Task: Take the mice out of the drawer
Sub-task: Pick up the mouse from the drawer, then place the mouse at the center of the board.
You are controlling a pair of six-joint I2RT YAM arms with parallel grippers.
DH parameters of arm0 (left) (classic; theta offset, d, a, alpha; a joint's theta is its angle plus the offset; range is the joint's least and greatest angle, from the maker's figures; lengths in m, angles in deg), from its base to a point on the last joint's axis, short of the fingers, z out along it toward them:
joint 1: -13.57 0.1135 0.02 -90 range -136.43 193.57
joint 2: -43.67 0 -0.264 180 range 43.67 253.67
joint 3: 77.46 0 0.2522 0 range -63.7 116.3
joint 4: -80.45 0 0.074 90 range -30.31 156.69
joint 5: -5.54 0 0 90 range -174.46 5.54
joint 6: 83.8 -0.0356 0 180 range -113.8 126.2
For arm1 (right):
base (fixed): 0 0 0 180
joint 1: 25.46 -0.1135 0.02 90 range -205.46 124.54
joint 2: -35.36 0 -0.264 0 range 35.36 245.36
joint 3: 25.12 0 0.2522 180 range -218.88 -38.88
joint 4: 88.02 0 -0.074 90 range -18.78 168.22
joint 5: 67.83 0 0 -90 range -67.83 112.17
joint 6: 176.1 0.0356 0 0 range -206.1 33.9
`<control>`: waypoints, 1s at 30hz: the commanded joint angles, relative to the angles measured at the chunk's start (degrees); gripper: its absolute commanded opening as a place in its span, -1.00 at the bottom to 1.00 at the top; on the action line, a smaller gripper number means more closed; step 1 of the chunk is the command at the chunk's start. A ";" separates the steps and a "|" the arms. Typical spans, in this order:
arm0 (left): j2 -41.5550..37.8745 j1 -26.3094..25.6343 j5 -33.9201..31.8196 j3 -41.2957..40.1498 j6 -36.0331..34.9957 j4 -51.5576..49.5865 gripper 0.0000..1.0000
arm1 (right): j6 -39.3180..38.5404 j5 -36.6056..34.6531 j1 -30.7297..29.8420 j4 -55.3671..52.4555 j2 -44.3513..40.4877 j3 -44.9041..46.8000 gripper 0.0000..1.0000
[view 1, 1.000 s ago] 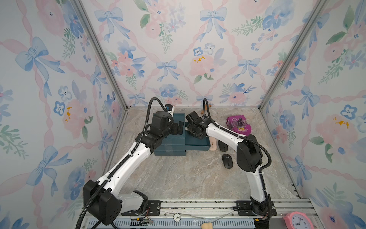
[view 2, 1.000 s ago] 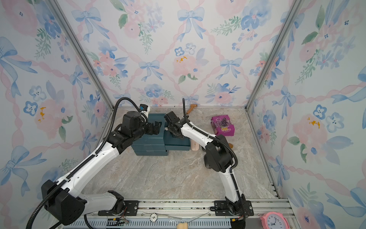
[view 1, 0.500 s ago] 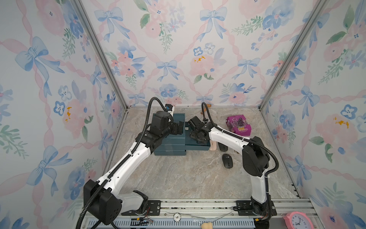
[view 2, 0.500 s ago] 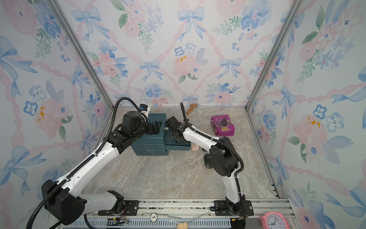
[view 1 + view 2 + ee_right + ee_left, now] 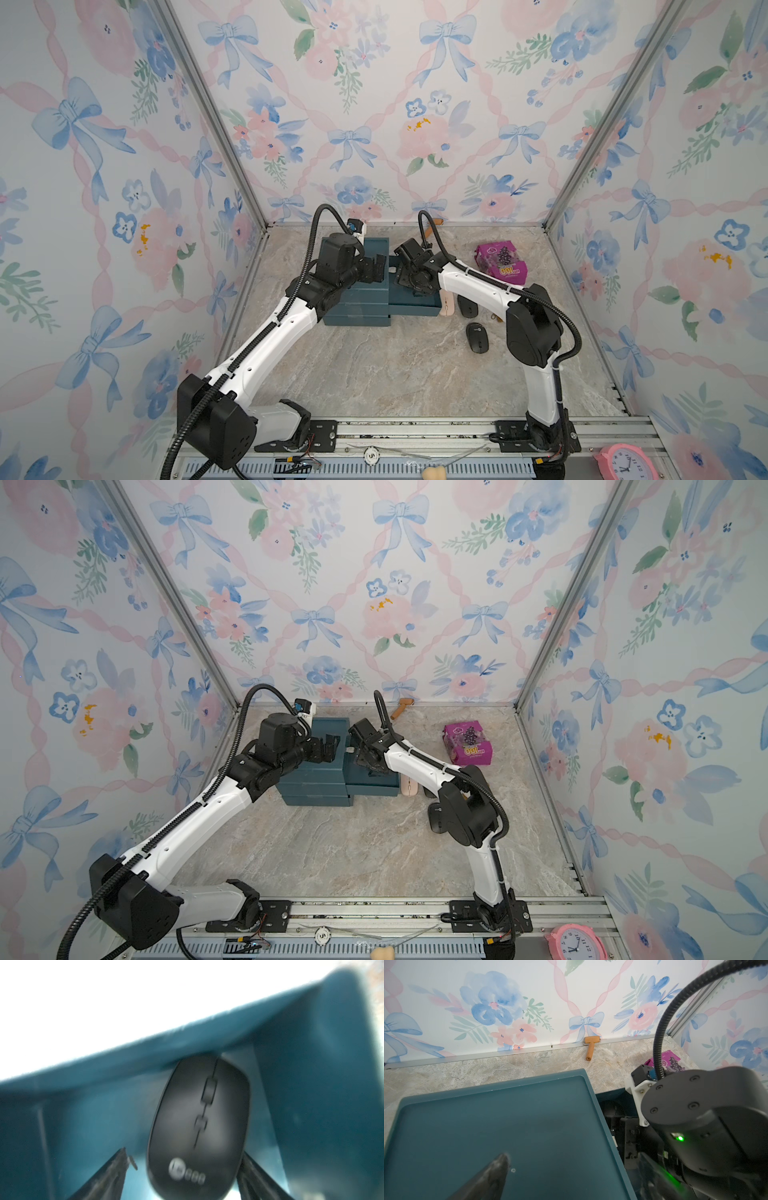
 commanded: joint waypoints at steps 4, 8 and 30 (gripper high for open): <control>-0.53 -0.05 -0.76 0.17 0.53 -0.35 0.96 | 0.29 0.22 1.06 -4.81 4.56 -5.68 0.55; -0.35 -0.01 -1.00 0.18 0.45 -0.36 0.96 | 0.50 0.42 1.16 -5.67 5.78 -7.35 0.39; 2.68 -0.02 -0.92 3.05 0.62 -0.84 0.96 | -12.90 -8.31 -2.23 -5.41 -25.97 11.15 -0.19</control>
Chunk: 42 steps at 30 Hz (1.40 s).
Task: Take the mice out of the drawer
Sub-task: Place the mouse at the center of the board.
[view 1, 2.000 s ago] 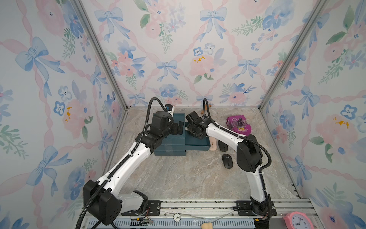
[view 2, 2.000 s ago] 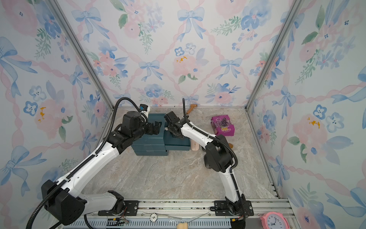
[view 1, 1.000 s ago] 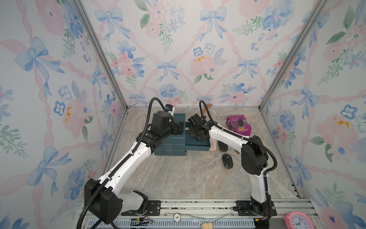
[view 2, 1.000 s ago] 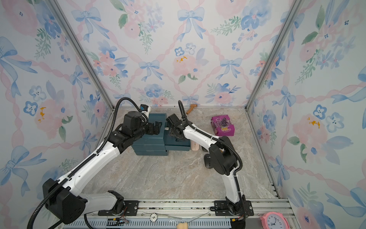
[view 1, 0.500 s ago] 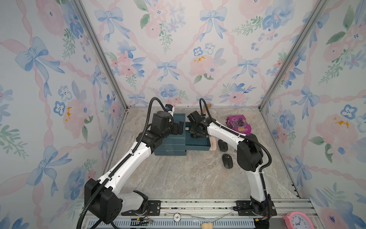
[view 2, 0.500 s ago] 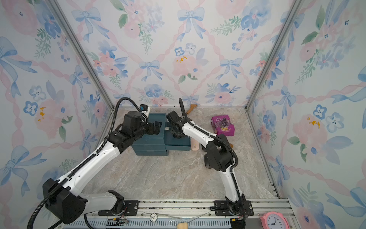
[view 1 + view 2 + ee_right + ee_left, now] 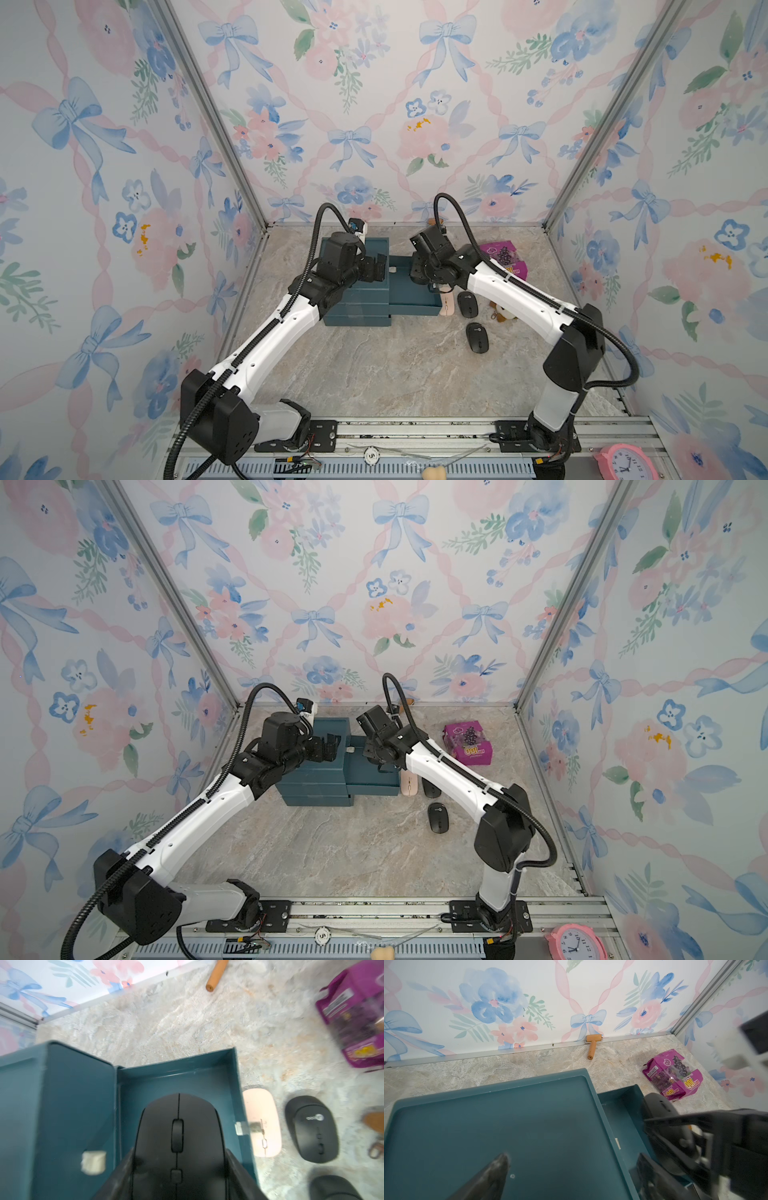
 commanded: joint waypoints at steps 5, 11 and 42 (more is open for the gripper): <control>1.84 0.04 -0.96 3.00 0.03 -1.70 0.96 | -5.68 -3.76 1.18 2.35 -13.67 20.37 -0.19; 2.71 0.04 -0.70 4.08 0.06 -1.89 0.95 | -5.29 0.52 1.26 6.41 -21.17 35.46 -0.19; 0.90 -0.01 -2.72 2.66 2.71 -2.06 0.97 | -9.99 12.27 3.74 17.16 -10.14 45.16 -0.08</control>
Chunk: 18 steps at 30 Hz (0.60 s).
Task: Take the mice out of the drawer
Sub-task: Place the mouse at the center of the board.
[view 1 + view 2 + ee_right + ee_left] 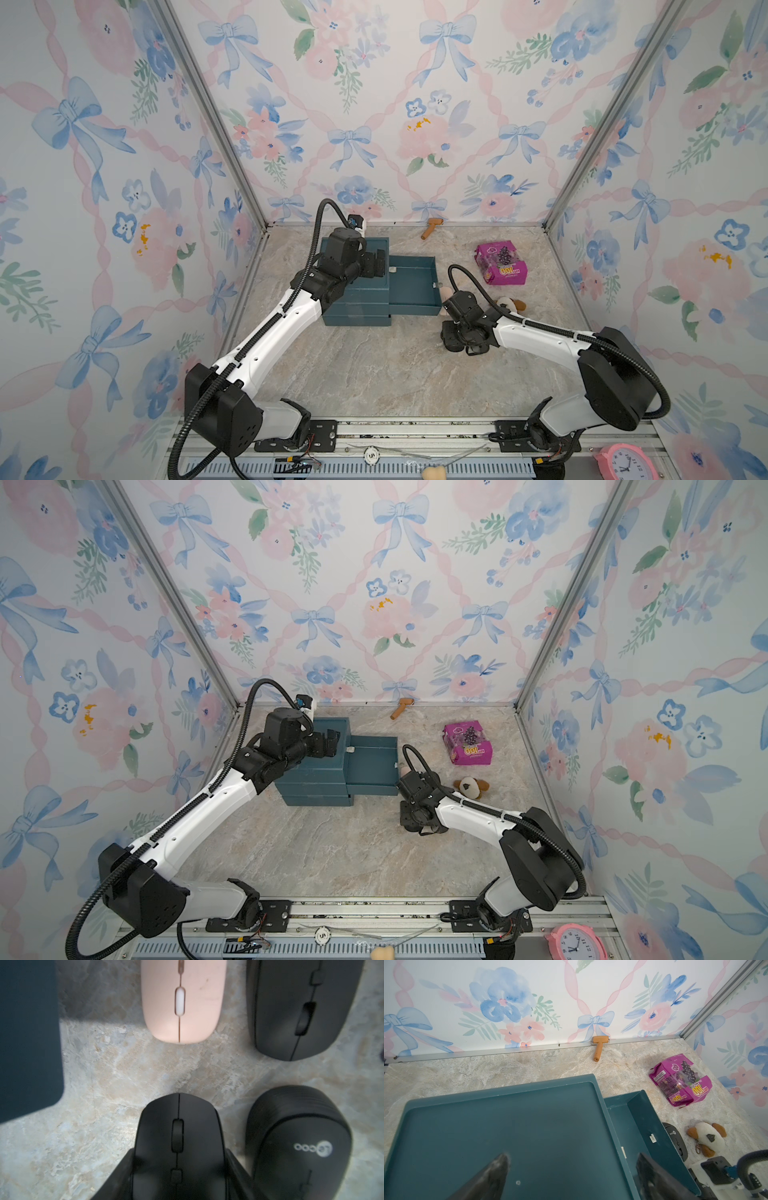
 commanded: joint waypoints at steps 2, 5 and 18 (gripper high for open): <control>-0.45 -0.04 -0.54 0.17 1.31 -0.20 0.95 | -1.23 0.76 0.76 1.24 1.62 -1.30 -0.07; -0.41 -0.02 -0.63 0.17 1.39 -0.12 0.96 | -0.96 1.32 1.17 2.07 2.69 -1.24 -0.02; -0.10 -0.08 -1.66 0.44 1.57 -0.18 0.96 | -1.67 1.42 1.64 1.62 5.20 -2.38 0.25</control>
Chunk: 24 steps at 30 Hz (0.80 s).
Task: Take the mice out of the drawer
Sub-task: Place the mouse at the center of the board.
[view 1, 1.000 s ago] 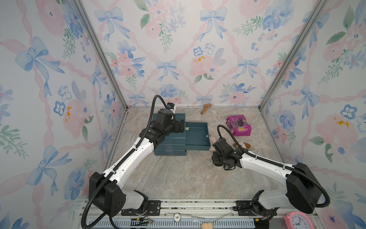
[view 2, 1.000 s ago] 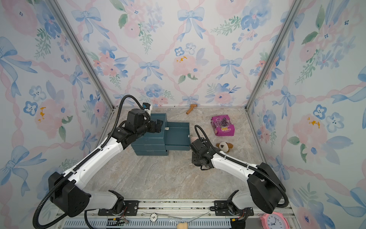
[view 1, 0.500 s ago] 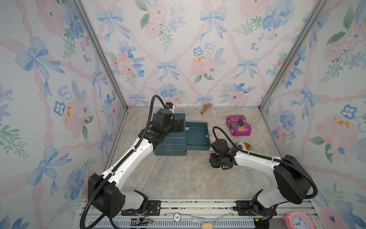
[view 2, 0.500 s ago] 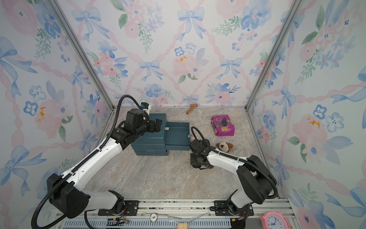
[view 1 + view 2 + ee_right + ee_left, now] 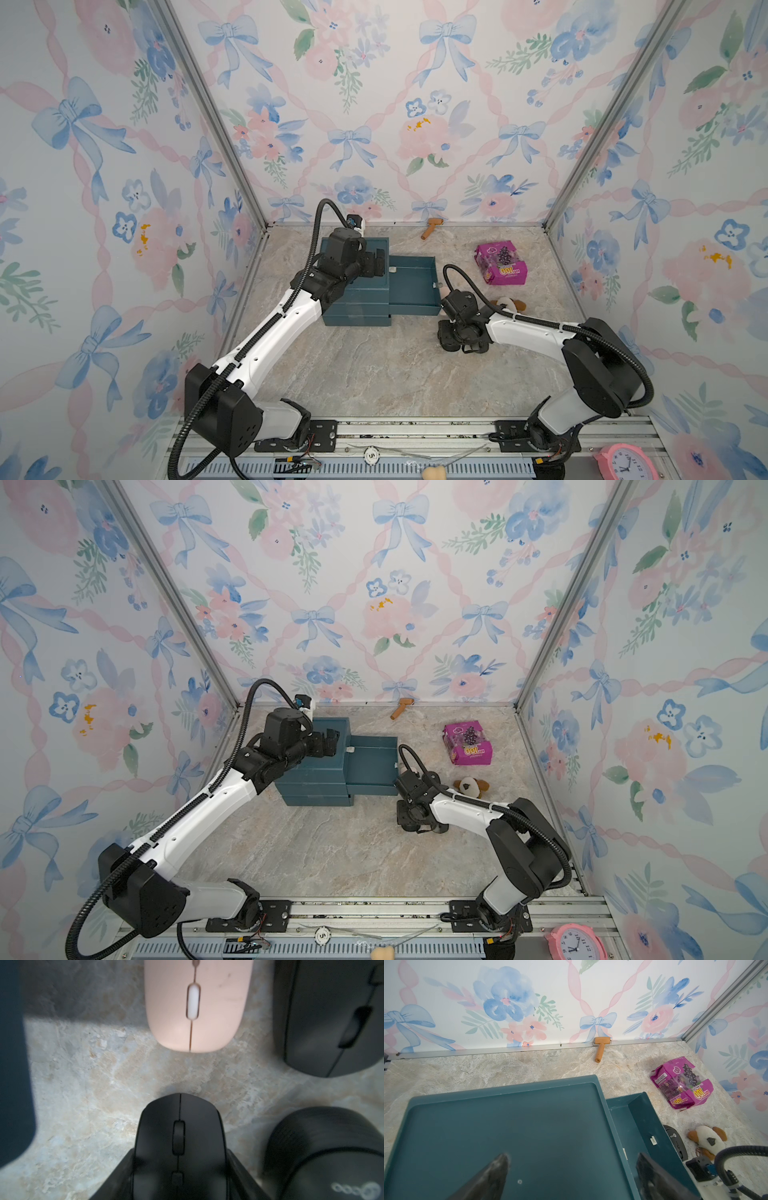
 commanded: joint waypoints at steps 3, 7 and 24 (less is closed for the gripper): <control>0.10 -0.01 -0.87 0.56 0.57 -0.23 0.96 | -0.99 -0.13 1.26 -1.23 1.02 -1.70 0.36; 0.59 0.00 -0.70 0.87 0.57 -0.03 0.96 | -1.48 -1.29 1.41 -2.72 0.33 -2.74 0.56; -1.20 2.35 -2.83 3.41 -1.98 -1.88 0.96 | -3.34 -5.76 4.97 -9.92 -10.61 -9.67 0.87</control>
